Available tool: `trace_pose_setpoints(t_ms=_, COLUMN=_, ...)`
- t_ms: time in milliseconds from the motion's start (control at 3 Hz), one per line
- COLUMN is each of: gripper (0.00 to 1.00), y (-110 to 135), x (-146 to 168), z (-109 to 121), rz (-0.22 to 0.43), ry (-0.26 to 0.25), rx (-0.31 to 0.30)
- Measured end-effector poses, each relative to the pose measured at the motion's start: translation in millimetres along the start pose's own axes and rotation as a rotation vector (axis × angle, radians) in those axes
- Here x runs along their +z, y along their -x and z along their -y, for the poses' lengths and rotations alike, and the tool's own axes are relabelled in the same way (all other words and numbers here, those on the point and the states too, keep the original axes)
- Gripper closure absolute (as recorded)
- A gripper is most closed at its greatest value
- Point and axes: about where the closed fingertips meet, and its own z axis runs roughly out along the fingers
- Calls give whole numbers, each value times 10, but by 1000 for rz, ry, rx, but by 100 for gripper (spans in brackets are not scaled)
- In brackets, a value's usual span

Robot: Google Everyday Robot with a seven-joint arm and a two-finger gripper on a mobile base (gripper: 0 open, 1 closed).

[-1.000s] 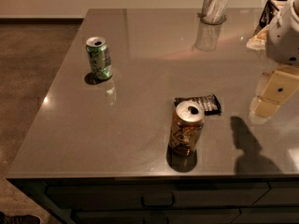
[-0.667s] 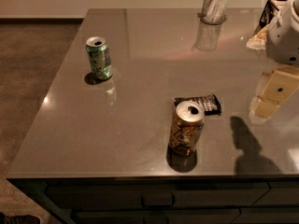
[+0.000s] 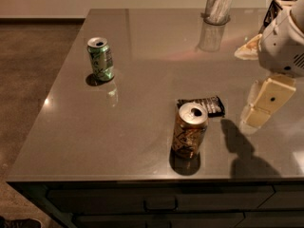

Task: Move orange can near green can

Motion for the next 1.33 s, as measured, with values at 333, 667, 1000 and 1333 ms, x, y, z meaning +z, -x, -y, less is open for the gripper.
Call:
trace_pose_setpoints(t_ms=333, gripper=0, y=91, x=140, z=-169, rz=76, ry=38, rx=0)
trace_pose_setpoints(t_ms=667, gripper=0, y=182, x=290, z=-303, rz=123, ry=66, rx=-20)
trace_pose_setpoints(t_ms=1000, gripper=0, y=241, x=443, z=-408, rz=144, ry=91, rx=-38)
trace_pose_setpoints(t_ms=1333, gripper=0, y=350, x=559, z=-498, rz=160, ry=116, rx=-54)
